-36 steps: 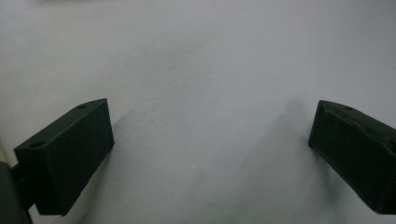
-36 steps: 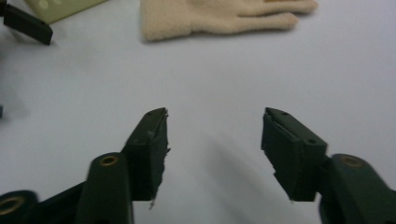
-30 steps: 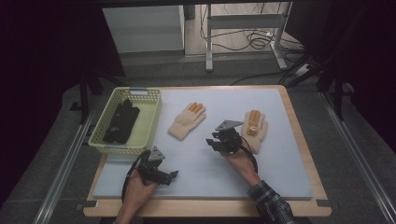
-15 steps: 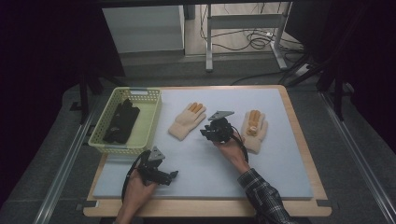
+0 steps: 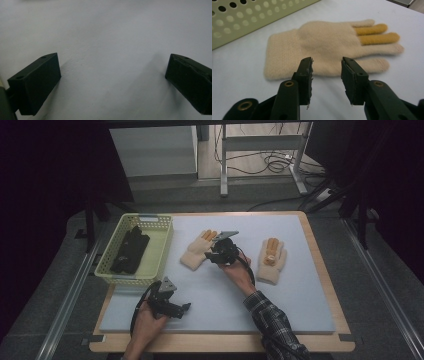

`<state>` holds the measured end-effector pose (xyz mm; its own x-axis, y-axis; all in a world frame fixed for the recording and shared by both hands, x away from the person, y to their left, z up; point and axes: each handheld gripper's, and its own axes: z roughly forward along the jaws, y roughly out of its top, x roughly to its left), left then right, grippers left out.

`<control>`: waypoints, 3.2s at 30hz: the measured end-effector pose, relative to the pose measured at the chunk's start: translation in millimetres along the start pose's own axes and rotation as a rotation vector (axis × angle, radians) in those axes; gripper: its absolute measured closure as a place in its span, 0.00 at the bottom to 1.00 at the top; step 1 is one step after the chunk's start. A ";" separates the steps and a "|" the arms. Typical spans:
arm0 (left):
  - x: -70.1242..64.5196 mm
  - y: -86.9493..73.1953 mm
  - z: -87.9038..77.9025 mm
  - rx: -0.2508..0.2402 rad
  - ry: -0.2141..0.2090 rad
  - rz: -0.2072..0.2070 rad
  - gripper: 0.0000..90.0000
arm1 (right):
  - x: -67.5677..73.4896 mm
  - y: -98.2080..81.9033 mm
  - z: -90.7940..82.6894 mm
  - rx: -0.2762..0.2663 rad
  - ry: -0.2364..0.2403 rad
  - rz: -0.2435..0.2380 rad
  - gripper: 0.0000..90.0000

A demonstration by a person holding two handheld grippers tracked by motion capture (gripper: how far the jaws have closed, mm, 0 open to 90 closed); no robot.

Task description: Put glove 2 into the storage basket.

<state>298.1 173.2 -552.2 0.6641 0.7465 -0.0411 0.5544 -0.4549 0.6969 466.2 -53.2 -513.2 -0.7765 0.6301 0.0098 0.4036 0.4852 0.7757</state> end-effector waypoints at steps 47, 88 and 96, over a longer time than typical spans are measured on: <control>0.3 0.0 -0.2 0.002 -0.003 0.001 0.00 | 27.2 19.5 -69.1 0.037 0.178 -0.138 0.93; 0.2 0.1 0.0 0.002 -0.001 0.000 0.00 | -10.2 -95.8 -98.9 0.125 0.013 -0.004 0.91; 0.2 0.0 0.0 0.002 -0.001 0.000 0.00 | -13.9 -81.7 -78.9 0.109 -0.011 -0.009 0.88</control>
<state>298.2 173.3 -552.1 0.6646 0.7460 -0.0421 0.5555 -0.4556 0.6956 405.8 -149.4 -527.0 -0.7752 0.6318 -0.0042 0.4472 0.5534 0.7027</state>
